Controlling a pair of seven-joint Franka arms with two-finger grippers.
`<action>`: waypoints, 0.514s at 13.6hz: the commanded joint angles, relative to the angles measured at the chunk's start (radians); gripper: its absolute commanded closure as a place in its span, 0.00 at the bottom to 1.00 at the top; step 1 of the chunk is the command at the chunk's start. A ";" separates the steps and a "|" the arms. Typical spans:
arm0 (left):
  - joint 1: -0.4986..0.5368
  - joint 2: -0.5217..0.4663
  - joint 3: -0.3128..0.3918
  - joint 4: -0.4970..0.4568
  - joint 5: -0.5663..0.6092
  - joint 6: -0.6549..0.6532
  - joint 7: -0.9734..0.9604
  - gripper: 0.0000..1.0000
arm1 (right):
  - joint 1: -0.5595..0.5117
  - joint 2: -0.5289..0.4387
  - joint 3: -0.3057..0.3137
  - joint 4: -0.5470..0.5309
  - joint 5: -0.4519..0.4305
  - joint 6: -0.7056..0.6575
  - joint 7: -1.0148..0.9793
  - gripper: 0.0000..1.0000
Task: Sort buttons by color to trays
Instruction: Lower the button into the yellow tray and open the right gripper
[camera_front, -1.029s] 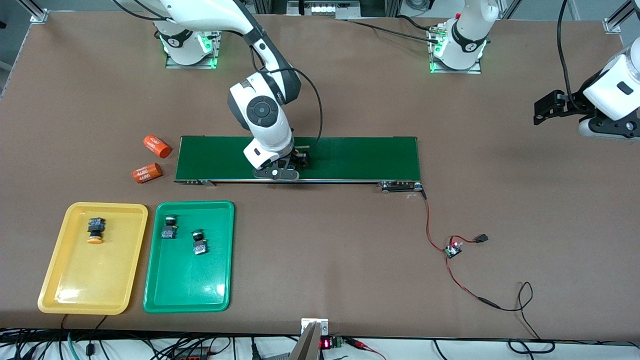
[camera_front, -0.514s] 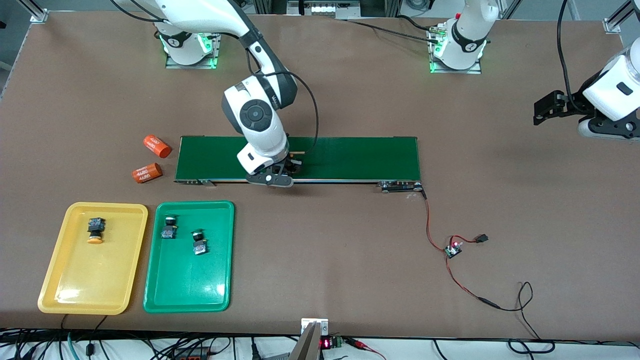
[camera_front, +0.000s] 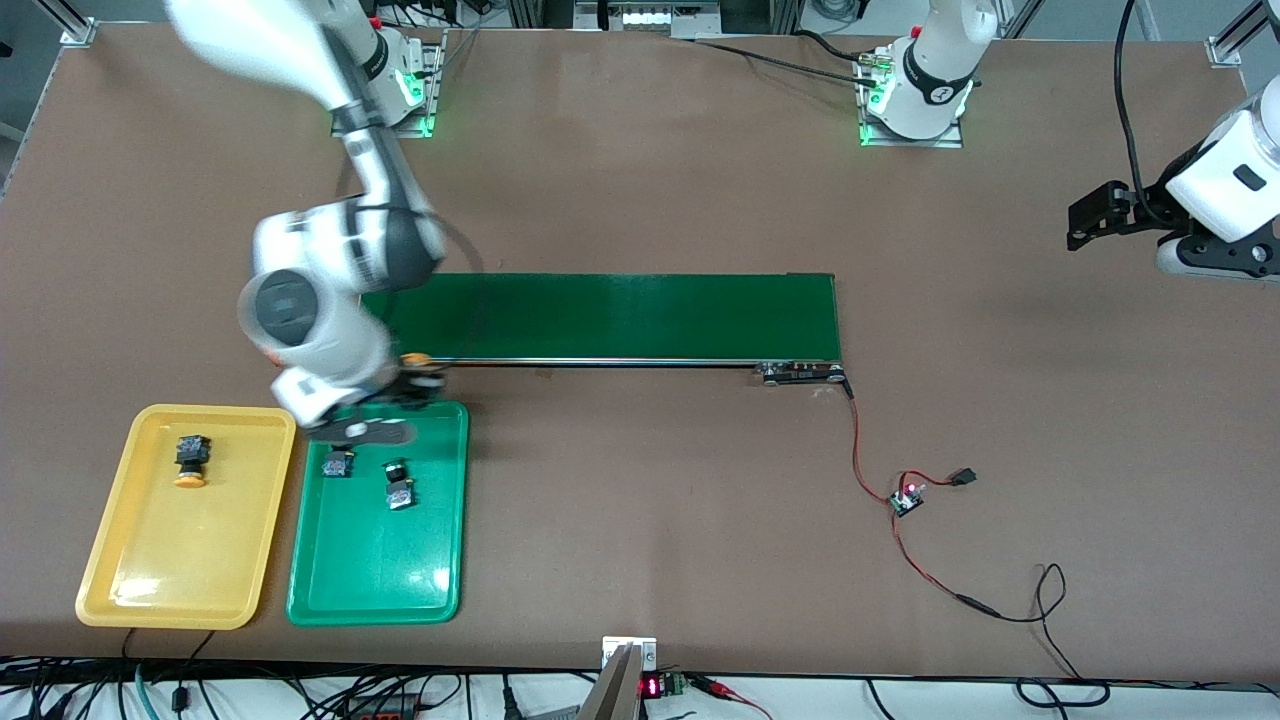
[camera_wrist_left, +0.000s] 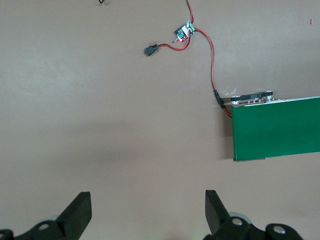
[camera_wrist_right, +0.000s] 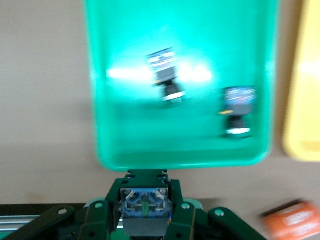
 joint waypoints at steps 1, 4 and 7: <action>0.002 0.015 -0.001 0.031 0.020 -0.010 0.006 0.00 | -0.159 0.003 0.022 0.001 0.002 -0.012 -0.231 1.00; 0.002 0.015 -0.001 0.031 0.020 -0.010 0.008 0.00 | -0.272 0.051 0.021 -0.001 -0.012 0.052 -0.442 1.00; 0.003 0.015 0.000 0.031 0.020 -0.012 0.012 0.00 | -0.368 0.139 0.019 -0.001 -0.010 0.222 -0.582 1.00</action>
